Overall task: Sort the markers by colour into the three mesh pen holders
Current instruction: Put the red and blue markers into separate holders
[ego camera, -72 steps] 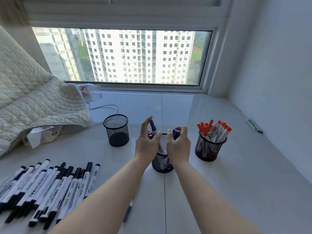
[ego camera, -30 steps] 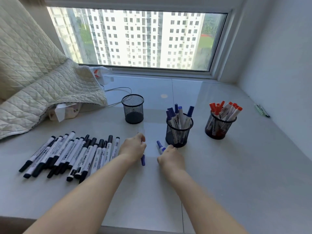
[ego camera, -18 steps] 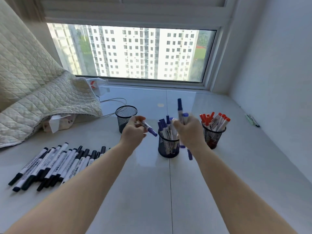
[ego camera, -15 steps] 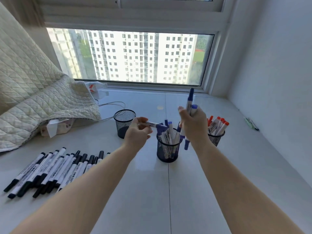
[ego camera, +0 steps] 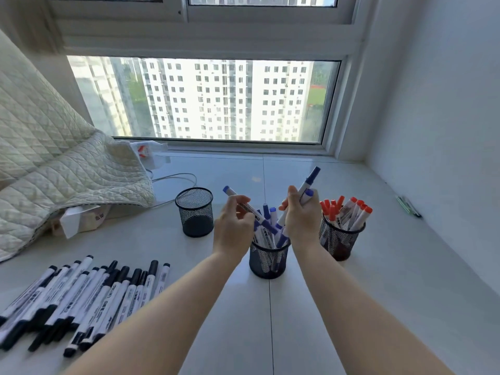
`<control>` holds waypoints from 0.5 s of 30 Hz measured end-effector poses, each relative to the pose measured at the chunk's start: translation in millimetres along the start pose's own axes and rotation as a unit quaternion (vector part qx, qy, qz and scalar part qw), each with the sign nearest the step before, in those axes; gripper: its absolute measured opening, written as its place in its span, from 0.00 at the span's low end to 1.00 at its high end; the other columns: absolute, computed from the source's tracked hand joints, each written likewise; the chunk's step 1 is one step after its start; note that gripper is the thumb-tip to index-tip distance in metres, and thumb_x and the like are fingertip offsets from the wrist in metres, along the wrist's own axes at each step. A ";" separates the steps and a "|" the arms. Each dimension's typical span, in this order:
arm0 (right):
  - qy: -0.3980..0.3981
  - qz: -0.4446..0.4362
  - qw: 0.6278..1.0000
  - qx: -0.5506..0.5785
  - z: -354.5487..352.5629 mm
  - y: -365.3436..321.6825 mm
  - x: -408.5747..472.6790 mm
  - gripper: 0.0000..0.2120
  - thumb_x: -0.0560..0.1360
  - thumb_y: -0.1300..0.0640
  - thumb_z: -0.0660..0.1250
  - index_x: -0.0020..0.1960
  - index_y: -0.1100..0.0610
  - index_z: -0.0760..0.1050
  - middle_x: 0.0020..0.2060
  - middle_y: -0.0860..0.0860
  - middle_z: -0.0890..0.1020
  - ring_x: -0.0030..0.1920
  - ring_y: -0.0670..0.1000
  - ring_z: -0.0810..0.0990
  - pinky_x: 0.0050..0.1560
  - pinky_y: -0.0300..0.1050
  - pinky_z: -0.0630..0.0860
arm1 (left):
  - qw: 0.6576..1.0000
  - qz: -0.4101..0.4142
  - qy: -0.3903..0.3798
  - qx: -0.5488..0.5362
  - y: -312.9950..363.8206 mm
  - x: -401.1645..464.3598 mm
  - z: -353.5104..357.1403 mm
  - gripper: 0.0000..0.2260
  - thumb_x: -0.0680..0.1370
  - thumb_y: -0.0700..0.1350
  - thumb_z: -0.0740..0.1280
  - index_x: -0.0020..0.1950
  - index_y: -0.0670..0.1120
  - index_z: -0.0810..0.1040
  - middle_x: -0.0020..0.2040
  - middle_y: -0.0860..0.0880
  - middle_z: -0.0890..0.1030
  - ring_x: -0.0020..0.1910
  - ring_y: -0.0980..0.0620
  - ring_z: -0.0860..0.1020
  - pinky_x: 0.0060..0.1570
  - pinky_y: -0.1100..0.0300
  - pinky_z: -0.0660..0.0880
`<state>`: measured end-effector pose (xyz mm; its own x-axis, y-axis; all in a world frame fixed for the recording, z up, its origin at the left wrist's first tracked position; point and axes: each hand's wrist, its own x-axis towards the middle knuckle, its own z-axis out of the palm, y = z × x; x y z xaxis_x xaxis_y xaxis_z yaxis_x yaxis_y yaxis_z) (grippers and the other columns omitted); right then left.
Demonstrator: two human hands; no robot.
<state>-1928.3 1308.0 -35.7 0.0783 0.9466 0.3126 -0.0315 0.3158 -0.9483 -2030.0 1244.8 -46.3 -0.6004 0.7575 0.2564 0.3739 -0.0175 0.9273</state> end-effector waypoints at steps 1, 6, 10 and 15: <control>-0.001 -0.009 1.000 -0.007 -0.5 3.1 -1.0 0.07 0.78 0.54 0.60 0.43 0.56 0.68 0.28 0.46 0.75 0.25 0.37 0.74 0.30 0.30 0.69 | 1.000 0.016 0.008 0.010 -1.0 1.2 0.0 0.09 0.74 0.39 0.63 0.47 0.54 0.72 0.43 0.53 0.77 0.42 0.58 0.76 0.33 0.75 0.68; -0.029 -0.056 0.992 -0.109 0.6 17.5 -8.6 0.06 0.79 0.54 0.59 0.44 0.52 0.65 0.38 0.49 0.74 0.45 0.51 0.74 0.44 0.45 0.72 | 0.992 0.077 0.024 0.097 -13.1 -0.2 2.4 0.04 0.76 0.42 0.65 0.50 0.47 0.73 0.44 0.50 0.75 0.44 0.50 0.77 0.44 0.61 0.70; -0.036 -0.021 0.994 -0.097 -1.2 26.1 -9.9 0.07 0.78 0.56 0.60 0.42 0.48 0.66 0.43 0.57 0.76 0.46 0.59 0.76 0.47 0.53 0.74 | 0.992 0.088 0.003 0.085 -20.2 -7.0 4.9 0.24 0.74 0.39 0.67 0.65 0.56 0.66 0.52 0.50 0.75 0.41 0.52 0.78 0.41 0.58 0.75; -0.056 -0.025 0.993 -0.100 -7.8 36.4 -11.9 0.05 0.76 0.61 0.61 0.47 0.52 0.68 0.37 0.46 0.77 0.33 0.41 0.76 0.36 0.34 0.70 | 0.990 0.047 -0.024 0.128 -15.7 -4.7 2.9 0.43 0.72 0.42 0.69 0.70 0.70 0.43 0.54 0.53 0.73 0.39 0.53 0.79 0.41 0.54 0.78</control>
<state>-1922.6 1307.7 -74.4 -0.0372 0.9348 0.3533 0.1699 0.3543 -0.9196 -2031.0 1243.4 -62.9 -0.5235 0.7901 0.3189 0.5971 0.0732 0.7988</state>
